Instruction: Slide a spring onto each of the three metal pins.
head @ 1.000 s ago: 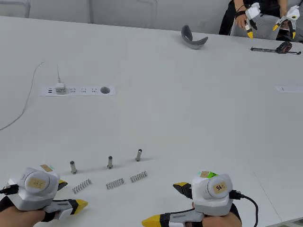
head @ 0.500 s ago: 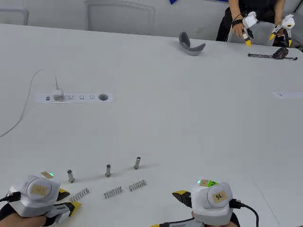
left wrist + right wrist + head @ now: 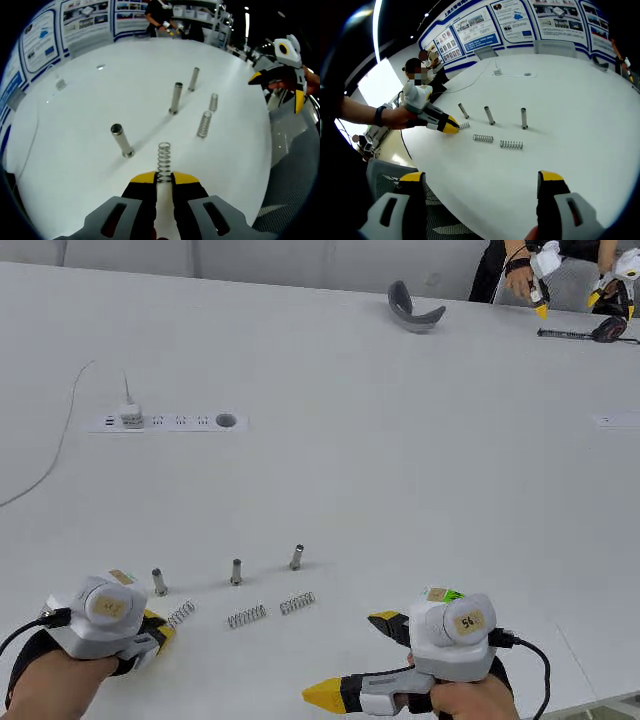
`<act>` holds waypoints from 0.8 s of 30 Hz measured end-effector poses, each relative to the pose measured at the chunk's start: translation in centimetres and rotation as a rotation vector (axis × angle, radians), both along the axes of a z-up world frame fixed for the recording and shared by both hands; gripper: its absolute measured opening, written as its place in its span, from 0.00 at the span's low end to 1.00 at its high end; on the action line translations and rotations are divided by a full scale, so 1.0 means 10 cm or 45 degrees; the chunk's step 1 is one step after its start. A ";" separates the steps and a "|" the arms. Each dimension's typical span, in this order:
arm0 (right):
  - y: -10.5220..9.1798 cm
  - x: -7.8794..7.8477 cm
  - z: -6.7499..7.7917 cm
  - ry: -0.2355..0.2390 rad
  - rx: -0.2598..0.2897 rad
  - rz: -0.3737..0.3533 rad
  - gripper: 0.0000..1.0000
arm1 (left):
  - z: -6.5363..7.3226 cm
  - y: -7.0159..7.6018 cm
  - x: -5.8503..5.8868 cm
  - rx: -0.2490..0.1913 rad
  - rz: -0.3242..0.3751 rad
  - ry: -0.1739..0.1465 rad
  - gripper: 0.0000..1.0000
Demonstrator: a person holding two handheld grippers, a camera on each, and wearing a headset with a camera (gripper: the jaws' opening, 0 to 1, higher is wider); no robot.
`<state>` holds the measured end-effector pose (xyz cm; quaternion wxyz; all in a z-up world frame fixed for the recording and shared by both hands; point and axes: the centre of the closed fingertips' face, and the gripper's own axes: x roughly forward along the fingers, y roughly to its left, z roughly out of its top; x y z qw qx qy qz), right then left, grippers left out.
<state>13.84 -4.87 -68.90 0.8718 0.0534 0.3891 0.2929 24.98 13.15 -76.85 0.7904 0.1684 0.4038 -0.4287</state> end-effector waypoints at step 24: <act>0.20 -0.05 -0.02 0.025 0.073 0.051 0.87 | 0.30 -0.01 -0.28 -0.092 0.041 0.034 0.11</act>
